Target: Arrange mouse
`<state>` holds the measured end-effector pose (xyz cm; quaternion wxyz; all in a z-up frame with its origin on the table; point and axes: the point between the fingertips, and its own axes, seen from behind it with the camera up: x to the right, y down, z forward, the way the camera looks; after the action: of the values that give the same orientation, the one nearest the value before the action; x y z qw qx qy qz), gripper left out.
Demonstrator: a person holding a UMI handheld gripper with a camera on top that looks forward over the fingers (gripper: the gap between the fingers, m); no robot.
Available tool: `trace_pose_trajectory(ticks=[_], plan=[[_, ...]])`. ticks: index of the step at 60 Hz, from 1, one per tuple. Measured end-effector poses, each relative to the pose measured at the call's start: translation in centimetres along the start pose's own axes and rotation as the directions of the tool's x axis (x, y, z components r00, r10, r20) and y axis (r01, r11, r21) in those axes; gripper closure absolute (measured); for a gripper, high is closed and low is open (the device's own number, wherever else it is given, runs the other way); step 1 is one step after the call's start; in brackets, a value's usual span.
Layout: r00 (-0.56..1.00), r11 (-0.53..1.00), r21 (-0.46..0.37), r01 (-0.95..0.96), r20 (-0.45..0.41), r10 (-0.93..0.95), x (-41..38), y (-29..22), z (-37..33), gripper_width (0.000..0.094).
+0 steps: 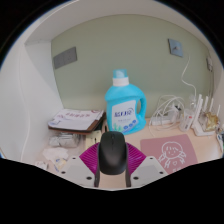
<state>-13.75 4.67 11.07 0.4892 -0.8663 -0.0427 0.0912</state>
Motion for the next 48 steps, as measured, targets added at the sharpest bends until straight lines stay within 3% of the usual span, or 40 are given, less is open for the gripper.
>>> trace_pose_trajectory(ticks=[8, 13, 21, 28, 31, 37, 42, 48], plan=[[1.000, 0.988, 0.151, -0.013, 0.000, 0.013, 5.9, -8.9, -2.8, 0.0588], [0.999, 0.987, 0.158, -0.008, -0.052, 0.016, 11.5, -10.1, -2.3, 0.0588], [0.988, 0.999, 0.013, -0.029, -0.150, 0.031, 20.0, -3.4, 1.8, 0.0590], [0.987, 0.992, -0.122, -0.044, -0.160, 0.024, 23.3, 3.4, 4.5, 0.0587], [0.986, 0.989, -0.143, -0.049, -0.163, 0.026, 24.0, 5.1, 5.3, 0.0579], [0.991, 0.980, -0.191, -0.062, -0.125, 0.039, 24.0, 7.3, 6.0, 0.0483], [0.989, 0.980, -0.191, -0.048, -0.146, 0.020, 24.5, 7.5, 5.5, 0.0420], [0.985, 0.985, -0.173, -0.002, -0.171, -0.028, 24.6, 6.4, 3.9, 0.0071]])
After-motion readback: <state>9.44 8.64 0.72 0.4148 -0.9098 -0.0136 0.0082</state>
